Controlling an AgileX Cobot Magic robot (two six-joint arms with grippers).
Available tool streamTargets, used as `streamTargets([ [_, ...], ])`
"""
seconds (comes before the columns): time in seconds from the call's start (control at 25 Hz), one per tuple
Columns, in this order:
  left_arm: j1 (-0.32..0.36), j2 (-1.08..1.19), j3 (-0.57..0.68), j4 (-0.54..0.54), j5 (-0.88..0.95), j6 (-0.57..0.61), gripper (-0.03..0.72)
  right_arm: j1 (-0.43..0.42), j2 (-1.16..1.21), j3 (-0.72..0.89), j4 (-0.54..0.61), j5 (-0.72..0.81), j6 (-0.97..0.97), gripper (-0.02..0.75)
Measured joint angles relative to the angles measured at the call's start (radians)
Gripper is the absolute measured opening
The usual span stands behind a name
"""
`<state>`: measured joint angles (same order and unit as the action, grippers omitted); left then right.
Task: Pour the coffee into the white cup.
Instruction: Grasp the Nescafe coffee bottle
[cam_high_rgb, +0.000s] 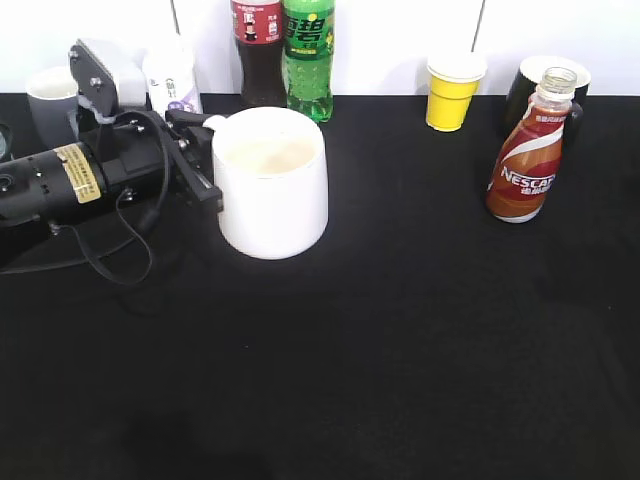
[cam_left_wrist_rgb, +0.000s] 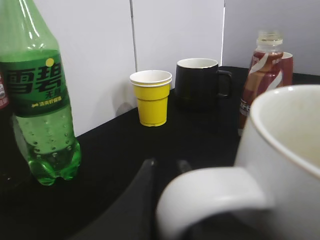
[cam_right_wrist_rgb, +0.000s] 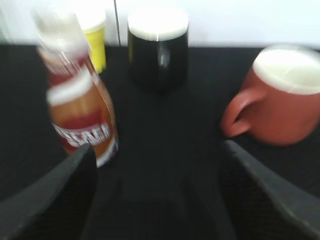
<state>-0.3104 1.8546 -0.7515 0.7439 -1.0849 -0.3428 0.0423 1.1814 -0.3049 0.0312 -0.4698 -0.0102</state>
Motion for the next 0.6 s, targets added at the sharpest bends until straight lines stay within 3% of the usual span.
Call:
streamTargets([
  [0.24,0.000,0.000,0.000,0.000,0.001,0.000,0.069,0.000,0.314,0.000,-0.313,-0.388,0.131,0.573],
  [0.48,0.000,0.000,0.000,0.000,0.006,0.000,0.069,0.000,0.512,-0.012,-0.334,-0.594,0.142,0.586],
  [0.6,0.000,0.000,0.000,0.000,0.006,0.000,0.069,0.000,0.621,-0.088,-0.339,-0.622,0.147,0.601],
])
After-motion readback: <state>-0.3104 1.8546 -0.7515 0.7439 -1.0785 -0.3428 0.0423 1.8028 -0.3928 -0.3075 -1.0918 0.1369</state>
